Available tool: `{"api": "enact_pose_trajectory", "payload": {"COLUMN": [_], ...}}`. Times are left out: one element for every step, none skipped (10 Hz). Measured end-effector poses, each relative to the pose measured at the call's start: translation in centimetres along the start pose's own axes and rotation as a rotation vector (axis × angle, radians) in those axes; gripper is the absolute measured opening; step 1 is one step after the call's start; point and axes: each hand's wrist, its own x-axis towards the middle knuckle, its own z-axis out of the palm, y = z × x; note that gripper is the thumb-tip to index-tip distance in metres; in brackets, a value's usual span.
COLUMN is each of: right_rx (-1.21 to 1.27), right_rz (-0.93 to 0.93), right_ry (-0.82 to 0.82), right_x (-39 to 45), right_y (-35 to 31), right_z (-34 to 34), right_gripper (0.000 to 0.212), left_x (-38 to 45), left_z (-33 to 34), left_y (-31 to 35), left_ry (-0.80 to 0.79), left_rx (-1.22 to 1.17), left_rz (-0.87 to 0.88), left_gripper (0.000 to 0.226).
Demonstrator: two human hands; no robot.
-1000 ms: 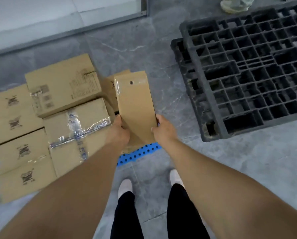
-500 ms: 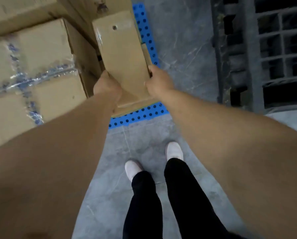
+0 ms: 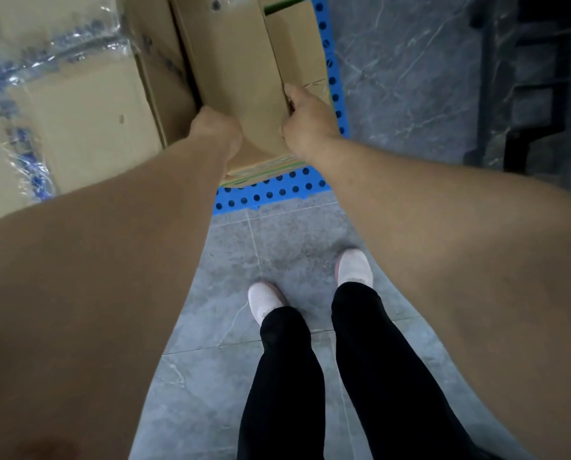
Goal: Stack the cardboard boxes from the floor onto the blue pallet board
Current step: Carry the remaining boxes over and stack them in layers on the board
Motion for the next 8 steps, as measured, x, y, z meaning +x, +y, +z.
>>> {"api": "enact_pose_trajectory", "payload": {"right_rx": [0.019, -0.012, -0.011, -0.03, -0.115, -0.183, -0.201, -0.27], "right_rz": [0.003, 0.005, 0.01, 0.007, 0.015, -0.006, -0.019, -0.026], "right_ry": [0.013, 0.019, -0.022, -0.061, -0.003, 0.034, 0.016, -0.026], "right_x": [-0.4, -0.7, -1.3, -2.3, -3.8, -6.4, -10.5, -15.6], "right_y": [0.3, 0.2, -0.1, -0.5, -1.5, -3.0, -4.8, -6.8], "right_z": [0.5, 0.6, 0.4, -0.1, -1.4, -3.2, -4.8, -6.4], "right_gripper": [0.063, 0.063, 0.064, 0.064, 0.056, 0.049, 0.043, 0.036], "left_x": [0.0, -0.1, -1.0, -3.0, -5.4, -8.1, -12.5, -17.2], "left_z": [1.0, 1.4, 1.8, 1.6, 1.4, 1.1, 0.9, 0.5], "left_y": [-1.4, -1.9, -1.7, -1.5, -1.1, -1.7, -2.1, -2.6], "left_ry": [0.145, 0.128, 0.111, 0.113, 0.214, 0.332, 0.347, 0.318], "left_rx": [0.343, 0.446, 0.312, 0.154, 0.071, -0.439, -0.611, -0.812], "left_rz": [-0.06, 0.03, 0.075, 0.024, -0.026, -0.123, -0.082, -0.088], "left_gripper": [0.026, 0.025, 0.026, 0.025, 0.026, 0.036, 0.041, 0.047]}}
